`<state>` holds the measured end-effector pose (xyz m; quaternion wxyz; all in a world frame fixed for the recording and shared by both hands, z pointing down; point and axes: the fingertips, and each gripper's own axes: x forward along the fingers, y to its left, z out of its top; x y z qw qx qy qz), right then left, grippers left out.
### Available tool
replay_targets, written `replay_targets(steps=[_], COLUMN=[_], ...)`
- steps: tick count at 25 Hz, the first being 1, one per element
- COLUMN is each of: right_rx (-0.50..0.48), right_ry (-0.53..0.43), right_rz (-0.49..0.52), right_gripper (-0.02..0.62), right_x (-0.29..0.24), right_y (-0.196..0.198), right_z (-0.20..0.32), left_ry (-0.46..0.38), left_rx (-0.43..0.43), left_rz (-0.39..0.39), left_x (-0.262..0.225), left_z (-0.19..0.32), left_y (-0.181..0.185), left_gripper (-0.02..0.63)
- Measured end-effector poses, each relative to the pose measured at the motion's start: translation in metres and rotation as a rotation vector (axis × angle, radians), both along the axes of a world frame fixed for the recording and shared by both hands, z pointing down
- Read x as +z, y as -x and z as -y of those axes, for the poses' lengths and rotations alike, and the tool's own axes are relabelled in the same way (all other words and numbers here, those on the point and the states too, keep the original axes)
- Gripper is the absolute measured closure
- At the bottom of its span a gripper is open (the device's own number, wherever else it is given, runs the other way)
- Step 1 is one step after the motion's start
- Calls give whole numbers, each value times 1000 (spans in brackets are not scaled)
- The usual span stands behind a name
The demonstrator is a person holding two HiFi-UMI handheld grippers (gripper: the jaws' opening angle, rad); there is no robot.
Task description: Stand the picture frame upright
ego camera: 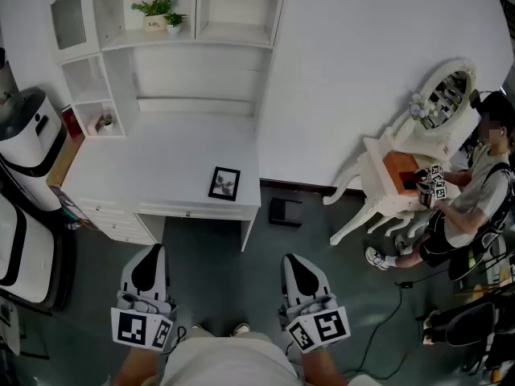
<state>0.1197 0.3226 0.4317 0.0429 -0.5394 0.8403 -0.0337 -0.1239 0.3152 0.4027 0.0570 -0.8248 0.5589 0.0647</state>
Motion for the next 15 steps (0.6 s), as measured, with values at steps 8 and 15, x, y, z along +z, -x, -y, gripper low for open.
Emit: replay_targets(steps=[8, 15], right_rx=[-7, -9], right_ry=[11, 14], right_rz=[12, 24], right_gripper=[586, 586], right_x=[4, 5], right_y=[3, 2], right_z=[-3, -2], left_ry=[24, 21], left_rx=[-11, -6], left_rz=[-12, -6], left_x=[5, 1], left_z=[1, 3], left_y=[7, 4], left_gripper=[589, 589])
